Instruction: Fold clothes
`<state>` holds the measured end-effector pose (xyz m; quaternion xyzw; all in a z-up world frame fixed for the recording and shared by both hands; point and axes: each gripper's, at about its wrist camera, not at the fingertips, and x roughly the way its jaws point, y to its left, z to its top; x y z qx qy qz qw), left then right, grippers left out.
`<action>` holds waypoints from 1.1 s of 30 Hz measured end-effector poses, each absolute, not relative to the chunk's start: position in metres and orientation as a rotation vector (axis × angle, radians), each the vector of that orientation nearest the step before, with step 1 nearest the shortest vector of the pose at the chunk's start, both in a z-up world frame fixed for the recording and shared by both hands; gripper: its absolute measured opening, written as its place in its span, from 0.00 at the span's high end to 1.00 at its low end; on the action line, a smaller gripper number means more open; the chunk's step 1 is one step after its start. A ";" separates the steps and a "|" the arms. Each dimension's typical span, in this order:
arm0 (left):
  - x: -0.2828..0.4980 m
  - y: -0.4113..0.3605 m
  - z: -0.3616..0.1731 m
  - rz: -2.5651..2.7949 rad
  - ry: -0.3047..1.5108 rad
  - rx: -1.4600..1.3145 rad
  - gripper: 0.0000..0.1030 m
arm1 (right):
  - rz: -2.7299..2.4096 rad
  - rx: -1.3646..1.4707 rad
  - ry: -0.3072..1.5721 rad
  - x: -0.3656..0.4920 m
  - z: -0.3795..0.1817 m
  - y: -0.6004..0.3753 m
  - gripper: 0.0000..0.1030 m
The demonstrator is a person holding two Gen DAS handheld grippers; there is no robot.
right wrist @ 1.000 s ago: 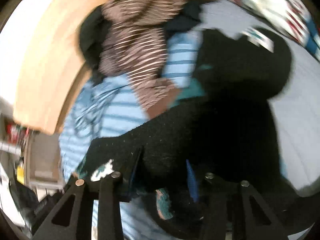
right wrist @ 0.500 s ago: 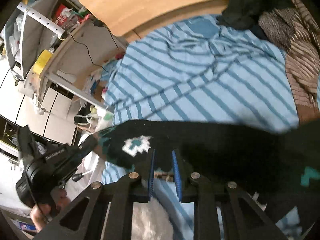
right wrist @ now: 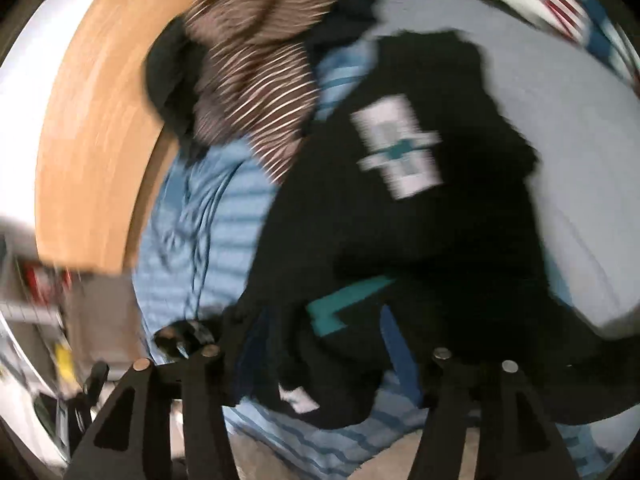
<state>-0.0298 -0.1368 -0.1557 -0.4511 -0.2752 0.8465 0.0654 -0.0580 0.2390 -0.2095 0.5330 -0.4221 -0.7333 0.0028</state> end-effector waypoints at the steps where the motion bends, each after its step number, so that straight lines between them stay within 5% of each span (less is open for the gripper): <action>1: -0.037 -0.126 -0.161 2.544 -0.800 -1.391 0.24 | -2.292 1.683 -1.361 -0.059 -0.216 0.246 0.37; 6: -0.074 -0.094 -0.200 2.517 -0.573 -1.550 0.24 | -2.246 1.771 -1.410 -0.079 -0.249 0.257 0.37; 11: -0.088 -0.074 -0.236 2.477 -0.105 -1.661 0.24 | -2.206 1.837 -1.436 -0.106 -0.283 0.257 0.33; 19: -0.083 -0.020 -0.266 2.357 0.613 -1.398 0.26 | -2.301 1.798 -1.452 -0.136 -0.287 0.259 0.38; 20: -0.087 -0.014 -0.271 2.342 0.639 -1.365 0.29 | -2.324 1.785 -1.439 -0.139 -0.284 0.258 0.48; 22: -0.094 -0.005 -0.281 2.340 0.686 -1.336 0.53 | -2.374 1.762 -1.385 -0.144 -0.278 0.257 0.62; 25: -0.105 -0.006 -0.291 2.376 0.634 -1.358 0.85 | -2.450 1.757 -1.288 -0.156 -0.261 0.251 0.73; 33: -0.131 -0.090 -0.245 2.699 0.061 -1.345 0.91 | -2.562 1.518 -0.812 -0.236 -0.167 0.168 0.87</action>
